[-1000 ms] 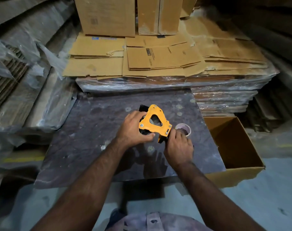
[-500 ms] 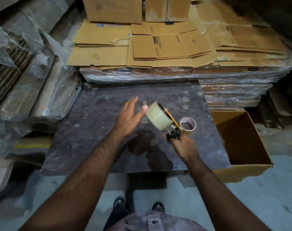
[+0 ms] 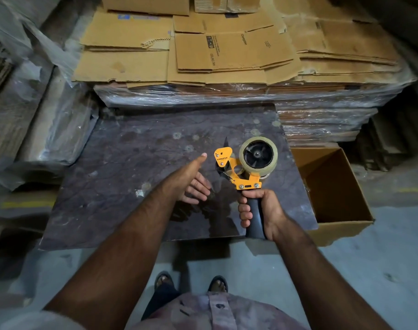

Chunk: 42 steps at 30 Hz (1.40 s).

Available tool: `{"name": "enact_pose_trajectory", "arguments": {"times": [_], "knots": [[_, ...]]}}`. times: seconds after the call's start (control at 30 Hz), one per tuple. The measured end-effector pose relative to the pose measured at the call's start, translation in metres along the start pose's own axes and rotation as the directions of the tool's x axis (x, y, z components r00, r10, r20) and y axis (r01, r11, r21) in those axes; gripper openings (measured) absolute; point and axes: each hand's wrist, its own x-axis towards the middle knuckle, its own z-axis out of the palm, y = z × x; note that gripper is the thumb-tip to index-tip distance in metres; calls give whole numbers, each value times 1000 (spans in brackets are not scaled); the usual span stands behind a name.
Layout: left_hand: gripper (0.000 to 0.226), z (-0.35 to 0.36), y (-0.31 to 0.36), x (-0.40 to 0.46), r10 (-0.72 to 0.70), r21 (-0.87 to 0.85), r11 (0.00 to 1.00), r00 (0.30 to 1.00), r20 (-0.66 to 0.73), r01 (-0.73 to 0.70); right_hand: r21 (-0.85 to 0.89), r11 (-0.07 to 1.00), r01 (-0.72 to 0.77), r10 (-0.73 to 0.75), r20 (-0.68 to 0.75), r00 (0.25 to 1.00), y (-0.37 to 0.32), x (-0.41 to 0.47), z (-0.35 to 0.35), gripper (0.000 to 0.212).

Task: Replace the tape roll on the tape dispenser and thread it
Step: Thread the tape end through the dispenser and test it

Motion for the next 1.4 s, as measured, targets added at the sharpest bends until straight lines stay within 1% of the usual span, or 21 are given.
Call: {"name": "enact_pose_trajectory", "arguments": {"times": [0.1,0.17,0.23,0.3,0.37,0.47,0.57,0.67,0.8,0.9,0.97,1.03,1.07,1.13,1.2,1.27,1.3,1.4], "knots": [[85,1,11,-1,-50,-11,999,999,14,51,-14,1000,-27,28,44,999,-1,-2,0,19],[81,-1,13,1,-72,-49,996,997,22,73,-20,999,-32,33,51,998,-2,-2,0,19],[82,-3,10,2,-81,-84,993,996,20,83,-21,999,-34,35,50,998,-4,-2,-1,18],[88,-2,5,4,-104,-78,991,994,34,107,-27,999,-36,37,51,998,-5,-2,-2,19],[91,4,-1,5,-136,-47,989,988,78,140,-42,998,-40,42,45,998,-8,-2,-3,19],[90,17,-7,7,-165,-27,985,969,183,172,-72,997,-41,43,29,999,-10,-2,-4,19],[81,31,-12,10,-148,-132,974,956,254,186,-88,995,-46,48,19,999,-12,-2,-4,19],[72,38,-15,14,-118,-239,953,954,275,186,-80,996,-47,48,16,999,-14,-3,-6,19],[38,41,-16,14,-51,-348,926,963,265,145,-69,997,-41,42,8,999,-17,-4,-12,20],[24,45,-16,16,30,-469,879,972,231,84,-59,997,-50,49,-19,999,-20,-4,-15,19],[25,47,-15,19,76,-532,847,981,177,30,-52,997,-51,49,-28,998,-23,-5,-16,19],[38,46,-16,24,83,-535,845,988,128,-1,-52,998,-46,44,-30,999,-24,-6,-16,19],[43,45,-16,26,77,-512,859,989,125,-2,-53,998,-42,40,-31,999,-25,-6,-16,19],[53,47,-15,27,71,-458,889,983,171,16,-47,998,-39,37,-27,999,-26,-6,-16,18],[60,52,-14,26,81,-454,890,971,224,31,-33,999,-38,37,-18,999,-26,-6,-16,18],[57,56,-13,25,86,-478,877,967,242,42,-35,999,-32,32,-13,999,-26,-7,-17,18],[51,57,-13,25,90,-489,872,968,235,37,-37,999,-29,28,-13,1000,-26,-7,-17,18],[22,53,-16,29,151,-533,846,970,193,-25,-36,999,-14,13,-19,1000,-28,-9,-20,18]]}}
